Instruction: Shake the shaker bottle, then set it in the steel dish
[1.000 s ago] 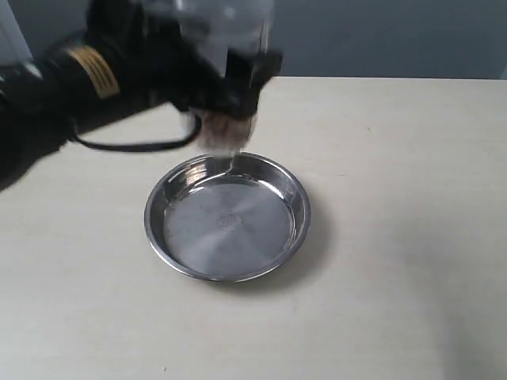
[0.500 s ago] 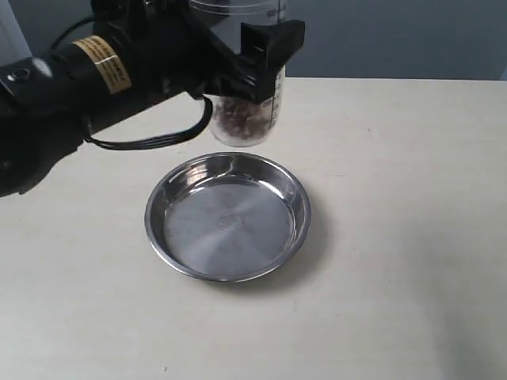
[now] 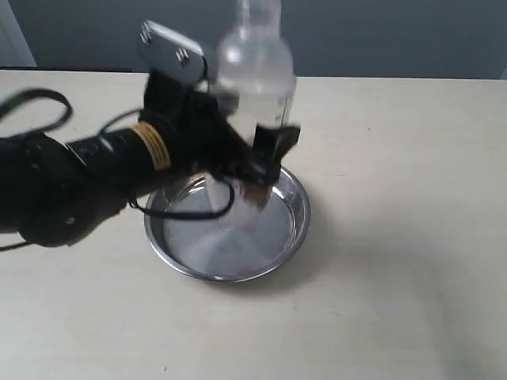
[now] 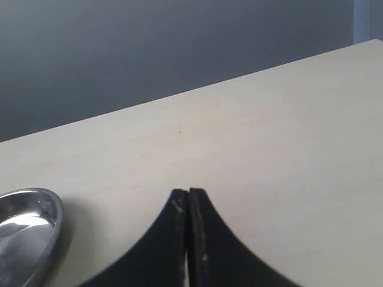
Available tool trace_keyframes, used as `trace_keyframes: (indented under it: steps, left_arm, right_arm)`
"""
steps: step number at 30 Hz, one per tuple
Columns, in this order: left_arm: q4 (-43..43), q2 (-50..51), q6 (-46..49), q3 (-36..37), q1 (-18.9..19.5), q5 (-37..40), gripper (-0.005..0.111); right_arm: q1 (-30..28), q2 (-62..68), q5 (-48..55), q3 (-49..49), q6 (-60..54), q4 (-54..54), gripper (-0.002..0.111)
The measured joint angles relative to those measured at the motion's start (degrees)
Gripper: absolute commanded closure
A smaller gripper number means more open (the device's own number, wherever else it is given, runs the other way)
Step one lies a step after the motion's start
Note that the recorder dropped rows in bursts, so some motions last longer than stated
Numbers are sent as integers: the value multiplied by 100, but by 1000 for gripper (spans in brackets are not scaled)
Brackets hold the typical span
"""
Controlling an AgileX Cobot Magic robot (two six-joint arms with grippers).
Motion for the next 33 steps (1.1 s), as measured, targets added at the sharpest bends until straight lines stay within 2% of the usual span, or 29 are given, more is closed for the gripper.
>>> trace_keyframes:
  steps: [2,4,7,9,12,15,18,20,23,26,29,31,33]
  left_arm:
    - [63,25,-111,40,-12,450,106]
    - [248,-337,-100,-59,-79,485,106]
    - [195,-667,239,-169,-140,-214,106]
    - [-352,-428,460,-125,-98,-472,106]
    - [-735,-25,472,13,-19,50,106]
    - [-16,-596,472,-130,-83,437,106]
    - [54,-997,505,-176,-132,-156,106]
    - [-328,-606,535,64,-119,-585,106]
    - [-432,77,320,375,-82,3,106]
    - [58,-455,196,335,-139,365,106]
    - [241,-1068,193,161,-198,-287,106]
    - [11,-942,295,192,-207,-727,106]
    - [-301,-570,213,275,-170,-691,106]
  right_arm:
    - [0,0,0,0,0,0,109]
    - [0,0,0,0,-11,0,109]
    - [0,0,0,0,-11,0,109]
    - [0,0,0,0,-11,0,109]
    - [0,0,0,0,-11,0,109]
    - [0,0,0,0,-11,0,109]
    - [0,0,0,0,-11,0,109]
    - [0,0,0,0,-11,0,109]
    - [0,0,0,0,-11,0,109]
    - [0,0,0,0,-11,0,109]
    - [0,0,0,0,-11,0,109]
    - [0,0,0,0,-11,0,109]
    - [0,0,0,0,-11,0,109]
